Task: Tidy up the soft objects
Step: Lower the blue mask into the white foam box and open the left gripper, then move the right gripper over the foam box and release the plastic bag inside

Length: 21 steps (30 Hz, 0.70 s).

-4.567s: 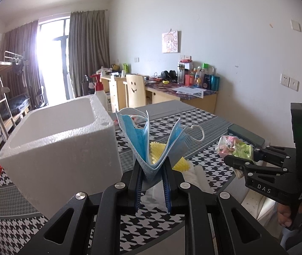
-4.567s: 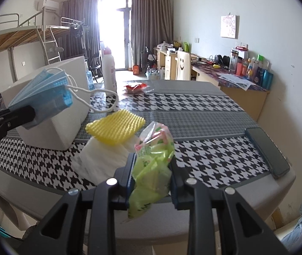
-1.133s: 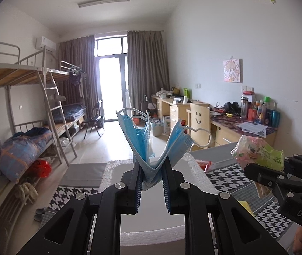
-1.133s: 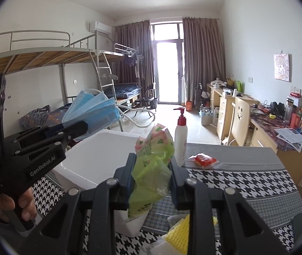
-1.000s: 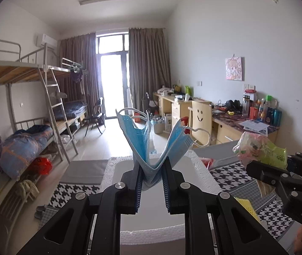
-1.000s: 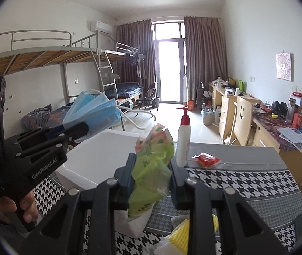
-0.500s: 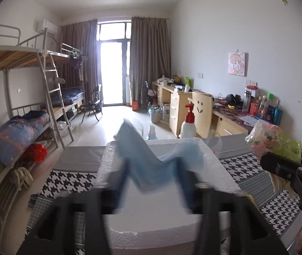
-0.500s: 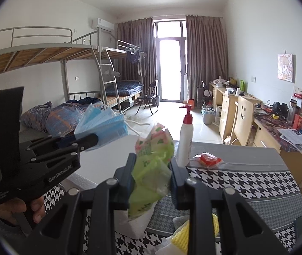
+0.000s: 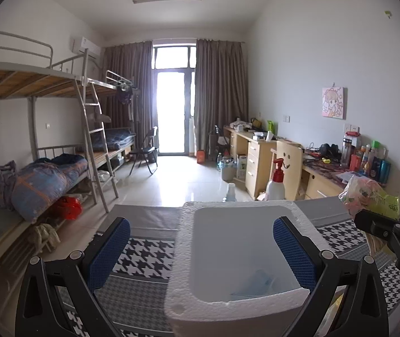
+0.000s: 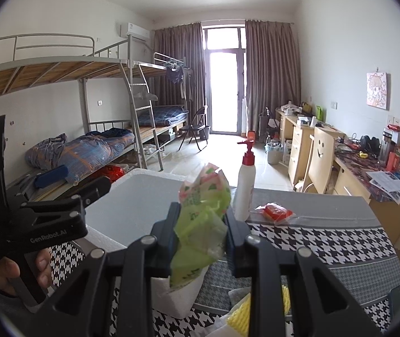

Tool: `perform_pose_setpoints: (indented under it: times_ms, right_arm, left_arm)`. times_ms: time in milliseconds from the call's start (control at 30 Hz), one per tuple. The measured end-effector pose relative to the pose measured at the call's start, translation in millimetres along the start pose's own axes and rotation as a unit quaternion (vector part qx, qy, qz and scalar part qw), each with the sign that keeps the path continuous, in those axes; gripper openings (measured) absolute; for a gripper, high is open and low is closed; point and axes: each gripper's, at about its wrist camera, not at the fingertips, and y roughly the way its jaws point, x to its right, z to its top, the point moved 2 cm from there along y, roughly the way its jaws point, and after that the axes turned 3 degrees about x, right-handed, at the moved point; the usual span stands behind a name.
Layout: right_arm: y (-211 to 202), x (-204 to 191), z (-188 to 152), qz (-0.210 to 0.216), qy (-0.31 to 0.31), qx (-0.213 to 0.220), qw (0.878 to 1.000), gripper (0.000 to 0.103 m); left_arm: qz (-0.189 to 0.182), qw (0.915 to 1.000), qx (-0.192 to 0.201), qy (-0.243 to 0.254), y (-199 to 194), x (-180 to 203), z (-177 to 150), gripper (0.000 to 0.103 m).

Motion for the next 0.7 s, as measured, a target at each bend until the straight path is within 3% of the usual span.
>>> perform_pose_setpoints:
  times_ms: [700]
  right_arm:
    - [23.7,-21.5,9.7,0.029,-0.019,-0.004,0.999,0.033]
  left_arm:
    - [0.045,0.9988,0.016,-0.006,-15.3,-35.3,0.6,0.102]
